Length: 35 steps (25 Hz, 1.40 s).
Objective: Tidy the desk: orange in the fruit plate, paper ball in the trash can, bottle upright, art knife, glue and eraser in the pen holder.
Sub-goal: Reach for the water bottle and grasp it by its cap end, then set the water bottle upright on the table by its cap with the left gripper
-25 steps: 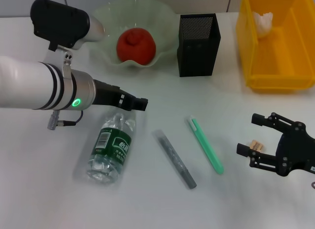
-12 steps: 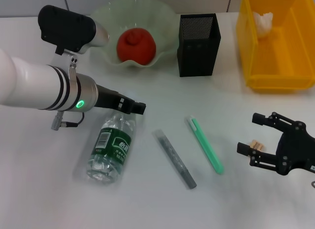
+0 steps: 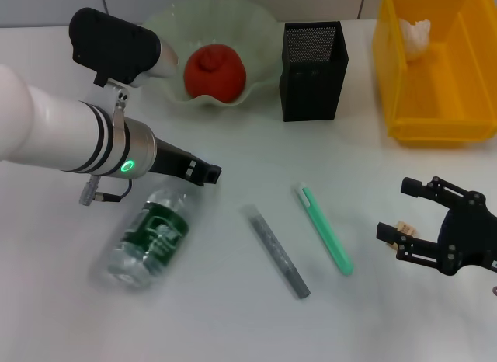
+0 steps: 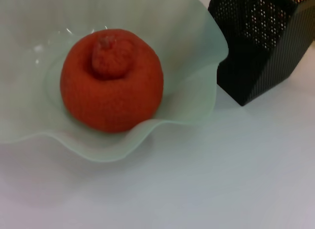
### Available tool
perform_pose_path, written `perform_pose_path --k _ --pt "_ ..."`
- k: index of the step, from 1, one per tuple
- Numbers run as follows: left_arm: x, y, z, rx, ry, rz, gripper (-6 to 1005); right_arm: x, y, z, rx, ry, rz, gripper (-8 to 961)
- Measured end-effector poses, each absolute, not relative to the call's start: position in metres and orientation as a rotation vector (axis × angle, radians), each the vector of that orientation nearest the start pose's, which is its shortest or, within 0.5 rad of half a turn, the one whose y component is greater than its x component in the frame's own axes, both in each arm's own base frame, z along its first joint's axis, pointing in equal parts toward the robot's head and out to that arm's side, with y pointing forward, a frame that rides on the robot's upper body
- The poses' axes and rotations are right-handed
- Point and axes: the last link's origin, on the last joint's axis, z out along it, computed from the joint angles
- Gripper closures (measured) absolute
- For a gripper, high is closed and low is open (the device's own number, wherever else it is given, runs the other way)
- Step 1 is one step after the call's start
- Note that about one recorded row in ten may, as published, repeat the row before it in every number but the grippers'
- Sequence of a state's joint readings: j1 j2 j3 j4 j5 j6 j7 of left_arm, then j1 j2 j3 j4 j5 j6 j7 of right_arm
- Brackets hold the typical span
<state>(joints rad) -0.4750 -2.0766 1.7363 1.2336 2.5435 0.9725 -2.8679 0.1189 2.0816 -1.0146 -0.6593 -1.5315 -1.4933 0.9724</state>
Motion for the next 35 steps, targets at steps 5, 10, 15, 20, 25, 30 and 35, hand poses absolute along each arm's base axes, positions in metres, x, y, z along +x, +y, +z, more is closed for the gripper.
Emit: perform_pose_path --k 5,10,15,20,25,30,35 --pt "-0.191 0.357 -0.067 -2.397 -0.992 0.19 462 0.324 0.235 -0.01 -2.485 0.479 0.772 126" --pt "-0.184 0.355 -0.062 -2.414 -0.939 0.18 560 0.324 0.235 -0.01 -2.485 0.481 0.773 127" --pt "-0.176 0.349 -0.052 -2.452 -0.823 0.134 559 0.324 0.235 -0.01 -2.482 0.483 0.774 127" --pt "-0.17 0.339 -0.034 -2.479 -0.678 -0.01 559 0.324 0.235 -0.01 -2.48 0.488 0.777 128" --pt "-0.188 0.335 0.002 -2.476 -0.573 -0.248 560 0.323 0.236 -0.01 -2.481 0.495 0.781 128" --pt "-0.201 0.328 0.019 -2.45 -0.48 -0.433 560 0.322 0.237 -0.009 -2.483 0.49 0.785 129" --pt "-0.212 0.328 0.025 -2.439 -0.478 -0.507 560 0.32 0.239 -0.009 -2.486 0.503 0.798 129"
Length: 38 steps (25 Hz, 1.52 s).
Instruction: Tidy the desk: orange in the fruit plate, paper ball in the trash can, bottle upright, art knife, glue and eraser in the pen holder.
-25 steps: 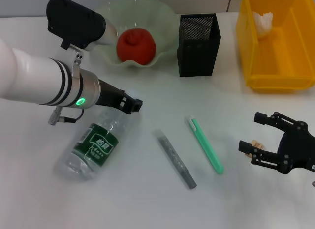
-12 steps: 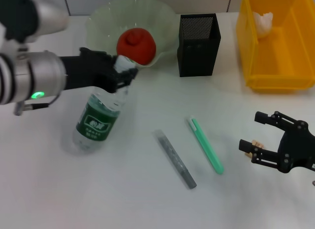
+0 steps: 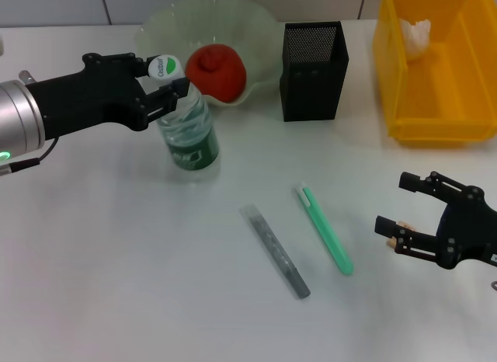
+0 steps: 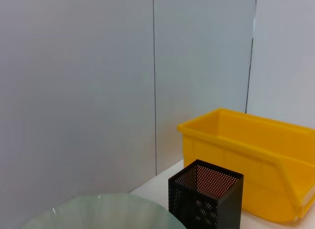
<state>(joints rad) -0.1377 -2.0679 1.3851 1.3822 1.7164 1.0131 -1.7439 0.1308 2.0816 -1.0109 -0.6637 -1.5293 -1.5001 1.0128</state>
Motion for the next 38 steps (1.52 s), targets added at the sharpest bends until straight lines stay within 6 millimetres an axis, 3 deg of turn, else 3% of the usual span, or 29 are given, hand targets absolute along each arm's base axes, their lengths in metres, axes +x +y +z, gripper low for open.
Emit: perform_pose_path --k 22,28,34,35,38 --pt "-0.222 0.337 0.02 -2.404 -0.492 -0.561 559 0.316 0.241 -0.009 -2.506 0.53 0.815 132" --pt "-0.218 0.334 0.026 -2.391 -0.438 -0.591 364 0.312 0.245 0.0 -2.506 0.539 0.828 132" --pt "-0.22 0.319 0.041 -2.358 -0.382 -0.608 209 0.29 0.264 0.03 -2.586 0.69 0.749 133" --pt "-0.227 0.285 0.032 -2.463 -0.243 -0.69 210 0.283 0.269 0.035 -2.613 0.731 0.694 133" --pt "-0.235 0.27 0.023 -2.513 -0.184 -0.742 210 0.251 0.29 0.052 -2.665 0.859 0.435 133"
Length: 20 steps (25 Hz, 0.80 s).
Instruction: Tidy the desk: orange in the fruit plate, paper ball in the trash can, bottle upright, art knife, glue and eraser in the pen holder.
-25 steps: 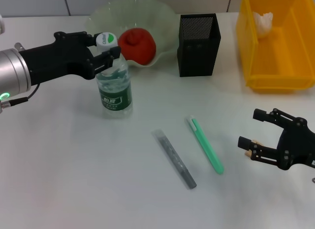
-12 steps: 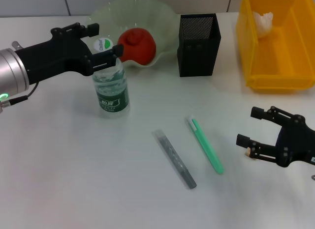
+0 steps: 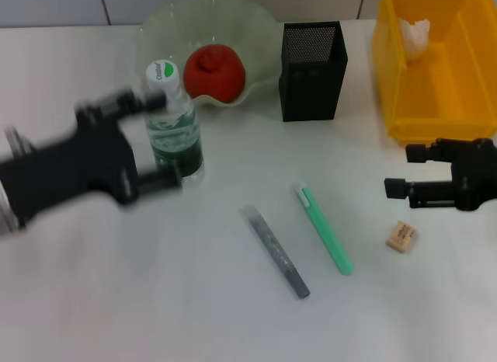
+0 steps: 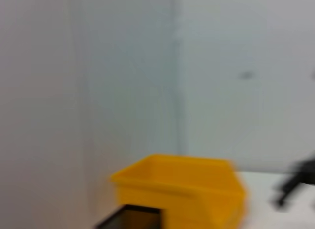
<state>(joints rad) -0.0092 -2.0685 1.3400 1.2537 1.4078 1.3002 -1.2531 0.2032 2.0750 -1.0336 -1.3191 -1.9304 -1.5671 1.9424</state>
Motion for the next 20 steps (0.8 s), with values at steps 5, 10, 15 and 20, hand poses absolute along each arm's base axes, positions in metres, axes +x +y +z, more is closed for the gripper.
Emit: perform_pose_path --k 5,10,15,20 --pt "-0.265 0.241 -0.014 -2.606 -0.167 -0.861 209 0.184 0.321 0.046 -2.67 1.01 -0.049 134" --pt "-0.282 0.235 -0.049 -2.642 -0.227 -0.908 210 0.139 0.349 0.012 -2.589 1.087 -0.409 134" --pt "-0.282 0.235 -0.052 -2.642 -0.227 -0.921 210 0.125 0.359 -0.03 -2.594 1.061 -0.6 135" --pt "-0.283 0.236 -0.05 -2.631 -0.228 -0.924 211 0.129 0.363 -0.048 -2.562 1.052 -0.641 135"
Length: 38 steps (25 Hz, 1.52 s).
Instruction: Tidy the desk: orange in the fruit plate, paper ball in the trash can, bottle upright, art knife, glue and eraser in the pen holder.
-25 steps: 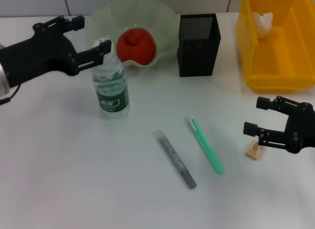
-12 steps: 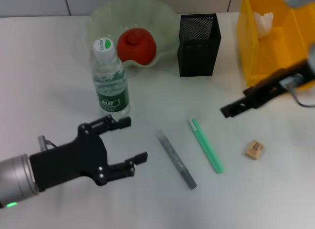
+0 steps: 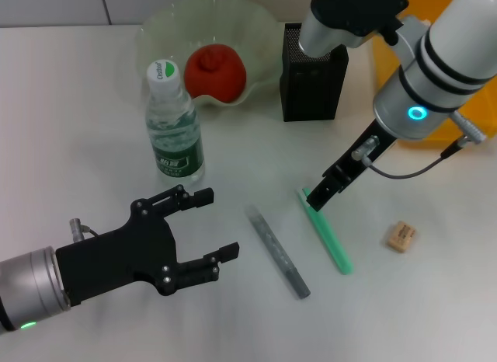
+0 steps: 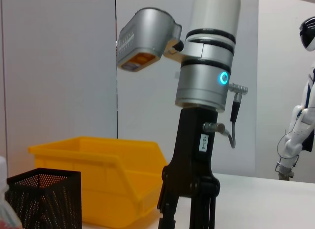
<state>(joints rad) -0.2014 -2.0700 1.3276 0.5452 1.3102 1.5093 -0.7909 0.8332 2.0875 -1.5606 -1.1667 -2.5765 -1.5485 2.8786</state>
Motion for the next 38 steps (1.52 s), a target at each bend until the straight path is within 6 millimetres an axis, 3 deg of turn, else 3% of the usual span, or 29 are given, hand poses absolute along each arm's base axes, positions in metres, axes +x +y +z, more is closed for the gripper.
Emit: perform_pose_path --k 18,29,38 --pt "-0.283 0.237 -0.05 -2.631 -0.225 -0.921 213 0.14 0.358 -0.083 -2.555 1.01 -0.734 137" --pt "-0.282 0.239 -0.05 -2.632 -0.218 -0.916 214 0.142 0.36 -0.088 -2.557 1.044 -0.732 534" --pt "-0.283 0.239 -0.051 -2.631 -0.227 -0.91 214 0.145 0.359 -0.09 -2.555 1.065 -0.739 627"
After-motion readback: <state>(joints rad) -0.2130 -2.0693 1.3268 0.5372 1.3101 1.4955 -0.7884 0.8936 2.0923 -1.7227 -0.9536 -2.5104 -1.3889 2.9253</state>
